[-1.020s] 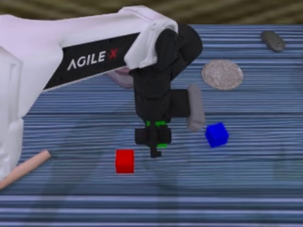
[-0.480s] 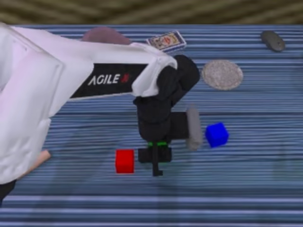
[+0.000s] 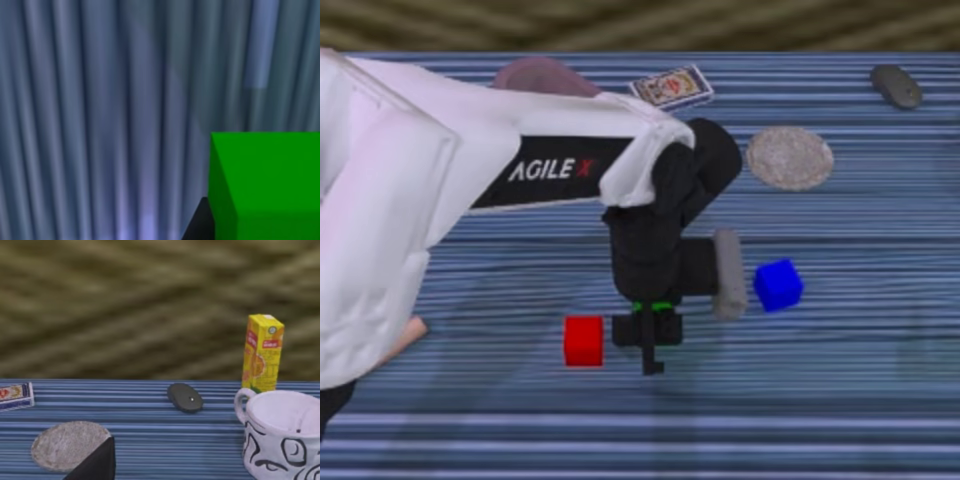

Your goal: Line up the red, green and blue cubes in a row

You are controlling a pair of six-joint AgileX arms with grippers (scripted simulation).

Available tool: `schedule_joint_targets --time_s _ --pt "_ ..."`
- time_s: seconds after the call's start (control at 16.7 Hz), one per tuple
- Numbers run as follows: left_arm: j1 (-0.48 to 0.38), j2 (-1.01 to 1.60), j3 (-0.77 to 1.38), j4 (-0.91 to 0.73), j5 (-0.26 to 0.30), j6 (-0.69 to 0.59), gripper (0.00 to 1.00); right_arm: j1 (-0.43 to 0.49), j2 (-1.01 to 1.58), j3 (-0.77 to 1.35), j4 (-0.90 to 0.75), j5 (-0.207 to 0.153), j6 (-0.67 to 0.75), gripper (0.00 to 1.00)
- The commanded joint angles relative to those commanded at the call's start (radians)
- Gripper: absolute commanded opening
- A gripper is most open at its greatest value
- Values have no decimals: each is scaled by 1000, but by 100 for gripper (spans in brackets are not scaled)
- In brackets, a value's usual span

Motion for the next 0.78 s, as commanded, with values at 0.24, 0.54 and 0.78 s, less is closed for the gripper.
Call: schedule_joint_targets --time_s 0.24,0.54,0.78 --pt "0 0 0 0 0 0 60 0 0 0 0 0 0 100" --pt "0 0 0 0 0 0 98 0 0 0 0 0 0 100" --pt "0 0 0 0 0 0 100 0 0 0 0 0 0 100"
